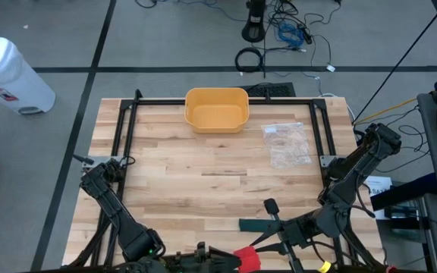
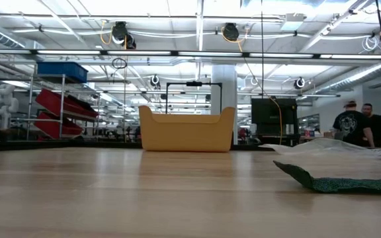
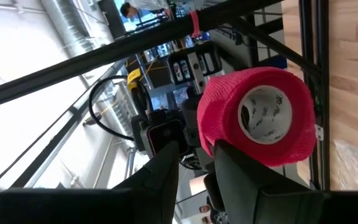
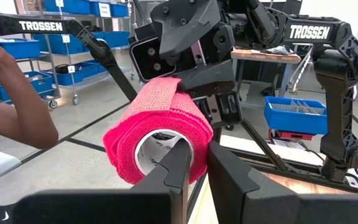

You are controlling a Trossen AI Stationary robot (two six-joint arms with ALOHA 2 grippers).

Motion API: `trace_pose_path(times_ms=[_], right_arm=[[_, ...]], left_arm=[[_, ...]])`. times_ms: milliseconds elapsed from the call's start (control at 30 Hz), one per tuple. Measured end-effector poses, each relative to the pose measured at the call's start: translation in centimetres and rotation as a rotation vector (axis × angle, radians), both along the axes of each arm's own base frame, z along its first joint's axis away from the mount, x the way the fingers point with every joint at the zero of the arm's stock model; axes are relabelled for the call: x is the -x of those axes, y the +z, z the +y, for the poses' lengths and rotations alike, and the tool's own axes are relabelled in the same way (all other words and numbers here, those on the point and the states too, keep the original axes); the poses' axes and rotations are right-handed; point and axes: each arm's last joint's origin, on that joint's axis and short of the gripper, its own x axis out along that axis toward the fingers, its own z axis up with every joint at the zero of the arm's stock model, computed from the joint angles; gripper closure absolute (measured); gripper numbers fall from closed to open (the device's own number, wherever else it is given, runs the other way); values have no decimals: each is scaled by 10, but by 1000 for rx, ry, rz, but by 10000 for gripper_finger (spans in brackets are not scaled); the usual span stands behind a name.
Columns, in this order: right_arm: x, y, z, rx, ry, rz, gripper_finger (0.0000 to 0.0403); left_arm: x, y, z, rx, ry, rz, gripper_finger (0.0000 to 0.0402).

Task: Roll bandage
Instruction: Roll the red bandage

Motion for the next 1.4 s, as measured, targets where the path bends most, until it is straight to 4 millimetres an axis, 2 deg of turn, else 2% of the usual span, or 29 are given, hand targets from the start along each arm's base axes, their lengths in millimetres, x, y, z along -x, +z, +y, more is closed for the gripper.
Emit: trace_pose_path(times_ms=[533,1067,1400], right_arm=[[0,0,0,3,-1,-1,362],[0,0,0,2,-2,-1,362],[0,0,0,3,-3,0,362]], left_arm=[[-1,3,-1,83,-42,-23,292],[-2,2,0,95,-67,-15,292],[-10,0,8,101,-41,-2,293]])
